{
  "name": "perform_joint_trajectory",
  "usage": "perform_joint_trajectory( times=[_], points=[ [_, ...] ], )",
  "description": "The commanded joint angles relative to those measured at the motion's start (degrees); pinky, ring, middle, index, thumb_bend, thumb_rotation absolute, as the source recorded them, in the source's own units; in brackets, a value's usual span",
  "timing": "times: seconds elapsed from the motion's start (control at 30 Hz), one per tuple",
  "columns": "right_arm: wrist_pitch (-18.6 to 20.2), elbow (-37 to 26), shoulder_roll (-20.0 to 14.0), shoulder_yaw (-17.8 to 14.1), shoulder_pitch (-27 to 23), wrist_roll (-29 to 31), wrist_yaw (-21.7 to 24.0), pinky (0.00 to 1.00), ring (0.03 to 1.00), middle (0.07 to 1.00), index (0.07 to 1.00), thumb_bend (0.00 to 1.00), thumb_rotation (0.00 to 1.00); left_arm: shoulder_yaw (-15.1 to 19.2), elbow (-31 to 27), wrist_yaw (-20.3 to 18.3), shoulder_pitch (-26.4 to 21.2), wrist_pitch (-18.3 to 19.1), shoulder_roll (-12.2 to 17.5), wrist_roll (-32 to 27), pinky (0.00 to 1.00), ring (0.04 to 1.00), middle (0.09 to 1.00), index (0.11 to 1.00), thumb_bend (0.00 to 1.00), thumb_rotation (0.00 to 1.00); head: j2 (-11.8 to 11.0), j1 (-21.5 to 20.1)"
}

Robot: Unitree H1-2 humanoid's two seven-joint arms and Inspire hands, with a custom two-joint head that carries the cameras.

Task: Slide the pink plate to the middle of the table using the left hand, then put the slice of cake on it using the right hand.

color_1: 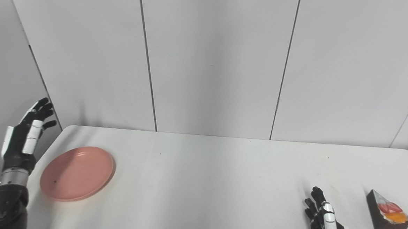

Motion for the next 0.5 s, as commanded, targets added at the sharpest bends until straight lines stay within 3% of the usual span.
perform_joint_trajectory(
  times=[0.0,0.17,0.33,0.47],
  points=[
    [1.7,-0.9,0.0,0.2,0.4,0.1,0.1,1.00,0.958,0.980,0.952,0.70,0.96,1.5,1.9,-0.5,-3.1,-0.9,1.4,-3.3,0.78,0.892,0.870,0.837,0.90,0.86,0.2,0.1],
    [2.3,-1.6,-0.1,0.2,0.7,0.3,0.1,1.00,0.953,0.976,0.946,0.69,0.95,2.9,9.5,-1.0,-4.3,-1.9,1.8,-6.5,0.70,0.863,0.871,0.846,0.89,0.88,0.5,0.0],
    [2.9,-2.4,-0.3,0.1,0.9,-0.1,-0.4,1.00,0.947,0.972,0.948,0.68,0.95,3.6,17.3,-2.3,-5.3,-5.0,2.5,-8.1,0.72,0.867,0.873,0.878,0.90,0.87,0.7,0.1],
    [3.3,-2.6,-0.4,0.1,0.9,-0.1,-0.4,1.00,0.947,0.973,0.947,0.67,0.96,3.8,20.0,-2.9,-5.3,-5.9,2.6,-9.0,0.70,0.848,0.863,0.855,0.89,0.85,0.8,0.0]
  ],
)
